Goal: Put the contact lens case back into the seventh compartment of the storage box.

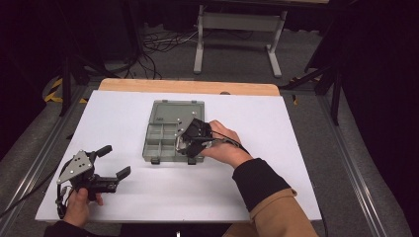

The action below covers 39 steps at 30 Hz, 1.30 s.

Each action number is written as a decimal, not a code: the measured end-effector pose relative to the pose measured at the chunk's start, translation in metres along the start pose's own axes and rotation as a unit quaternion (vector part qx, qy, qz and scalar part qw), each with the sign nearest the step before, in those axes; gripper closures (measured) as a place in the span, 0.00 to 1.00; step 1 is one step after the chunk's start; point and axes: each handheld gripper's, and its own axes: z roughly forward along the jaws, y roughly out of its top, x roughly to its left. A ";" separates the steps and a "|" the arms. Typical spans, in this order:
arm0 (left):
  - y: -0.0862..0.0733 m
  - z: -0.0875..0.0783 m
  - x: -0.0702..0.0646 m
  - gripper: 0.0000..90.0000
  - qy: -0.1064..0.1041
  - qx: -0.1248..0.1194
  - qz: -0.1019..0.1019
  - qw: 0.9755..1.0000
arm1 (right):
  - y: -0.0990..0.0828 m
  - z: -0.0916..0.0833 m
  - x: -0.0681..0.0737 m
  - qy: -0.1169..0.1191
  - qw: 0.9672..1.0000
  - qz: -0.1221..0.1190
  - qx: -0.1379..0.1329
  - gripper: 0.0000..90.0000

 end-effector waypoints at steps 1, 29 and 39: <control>0.000 0.000 0.000 0.02 0.001 0.001 0.000 1.000 | 0.000 0.000 0.000 0.000 1.000 0.000 0.001 0.30; 0.000 0.000 0.000 0.02 -0.001 -0.002 -0.001 1.000 | -0.001 0.018 -0.005 0.027 0.999 -0.006 0.039 0.30; 0.000 0.000 0.001 0.02 -0.002 -0.001 -0.002 1.000 | -0.001 0.019 -0.006 0.034 0.999 -0.002 0.037 0.30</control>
